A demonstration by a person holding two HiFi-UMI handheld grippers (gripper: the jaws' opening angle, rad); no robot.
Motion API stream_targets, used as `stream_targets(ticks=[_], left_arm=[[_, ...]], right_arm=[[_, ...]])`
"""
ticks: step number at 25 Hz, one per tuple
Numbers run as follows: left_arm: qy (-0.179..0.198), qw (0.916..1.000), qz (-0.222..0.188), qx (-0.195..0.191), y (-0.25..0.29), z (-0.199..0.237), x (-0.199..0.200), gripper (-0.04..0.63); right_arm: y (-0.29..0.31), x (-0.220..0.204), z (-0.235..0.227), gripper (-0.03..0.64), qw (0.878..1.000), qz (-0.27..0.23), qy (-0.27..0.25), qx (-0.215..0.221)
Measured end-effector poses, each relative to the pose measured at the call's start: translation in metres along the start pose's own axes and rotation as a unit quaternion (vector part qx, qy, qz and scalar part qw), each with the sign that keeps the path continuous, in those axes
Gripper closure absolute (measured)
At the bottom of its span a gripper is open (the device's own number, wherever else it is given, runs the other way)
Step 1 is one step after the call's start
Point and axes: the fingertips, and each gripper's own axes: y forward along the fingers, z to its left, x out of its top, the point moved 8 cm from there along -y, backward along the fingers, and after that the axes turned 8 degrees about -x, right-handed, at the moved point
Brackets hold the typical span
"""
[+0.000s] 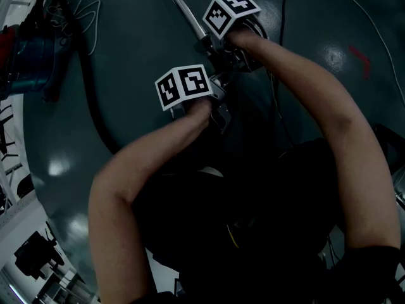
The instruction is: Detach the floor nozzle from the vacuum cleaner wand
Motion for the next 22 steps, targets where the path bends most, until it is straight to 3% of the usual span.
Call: stream_targets(ticks=[9,15,22], left_arm=[[0.005,1.0,-0.008,0.001,-0.017,-0.003,0.001,0.439],[0.039,0.9982,-0.023,0.038,-0.024,-0.004,-0.001,0.436],[0.102,0.9925,0.028,0.061,-0.032,0.009,-0.014,0.42]], right_arm=[[0.002,0.006,0.011,0.431,1.0,0.009,0.016,0.024],[0.007,0.009,0.014,0.434,0.998,0.022,0.036,0.037],[0.024,-0.003,0.023,0.437,0.995,0.072,0.057,0.037]])
